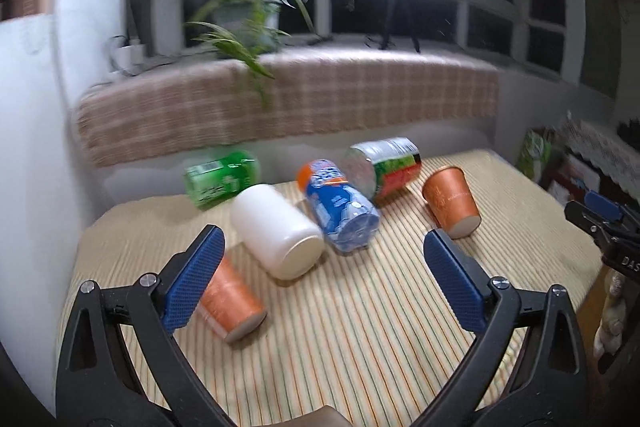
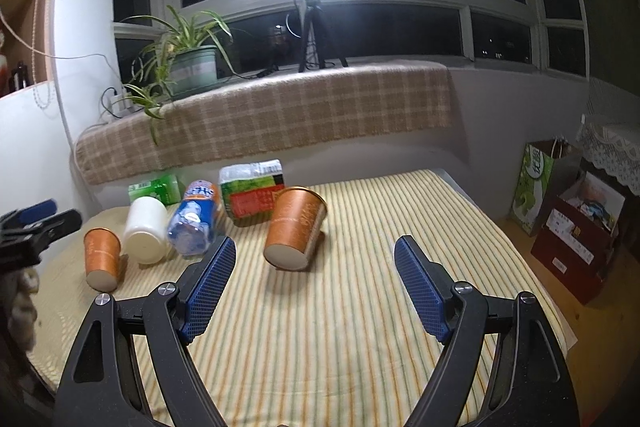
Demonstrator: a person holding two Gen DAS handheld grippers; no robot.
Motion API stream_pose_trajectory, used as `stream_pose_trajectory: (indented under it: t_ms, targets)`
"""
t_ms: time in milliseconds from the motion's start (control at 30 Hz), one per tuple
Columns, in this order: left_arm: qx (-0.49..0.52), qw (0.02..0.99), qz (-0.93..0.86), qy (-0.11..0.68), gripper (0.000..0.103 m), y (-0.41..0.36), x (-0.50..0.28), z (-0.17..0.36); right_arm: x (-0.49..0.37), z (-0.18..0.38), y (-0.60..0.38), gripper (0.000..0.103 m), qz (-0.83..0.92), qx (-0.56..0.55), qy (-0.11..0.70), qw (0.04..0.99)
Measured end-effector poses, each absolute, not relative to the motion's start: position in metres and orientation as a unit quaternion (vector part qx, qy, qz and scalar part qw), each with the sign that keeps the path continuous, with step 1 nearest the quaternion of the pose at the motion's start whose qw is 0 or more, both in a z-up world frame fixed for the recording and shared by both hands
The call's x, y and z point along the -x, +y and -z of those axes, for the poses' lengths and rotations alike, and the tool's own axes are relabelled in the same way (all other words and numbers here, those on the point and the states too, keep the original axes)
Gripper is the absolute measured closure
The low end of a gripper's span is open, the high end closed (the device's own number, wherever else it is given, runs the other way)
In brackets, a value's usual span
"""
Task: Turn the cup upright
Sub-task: 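Reach the left tool to the lying green-and-red drink bottle and grasp it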
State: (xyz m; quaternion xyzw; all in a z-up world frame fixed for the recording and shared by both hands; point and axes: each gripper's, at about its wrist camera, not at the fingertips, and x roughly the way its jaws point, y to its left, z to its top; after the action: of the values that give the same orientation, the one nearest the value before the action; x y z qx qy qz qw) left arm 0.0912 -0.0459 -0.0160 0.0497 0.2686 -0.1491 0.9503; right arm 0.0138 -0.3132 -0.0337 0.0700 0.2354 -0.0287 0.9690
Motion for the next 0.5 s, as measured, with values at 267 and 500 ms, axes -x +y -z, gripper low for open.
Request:
stream_pose_trajectory:
  t_ms: [267,500]
  targets:
    - [-0.136,0.905,0.236,0.327,0.006,-0.101,-0.157,0.02,-0.012,0.045,-0.335,0.021,0.041,-0.081,0.242,0.966]
    - [-0.214,0.865,0.271,0.364,0.006,-0.16,-0.209,0.023,-0.014,0.062,-0.357,0.021,0.047,-0.096,0.257,0.96]
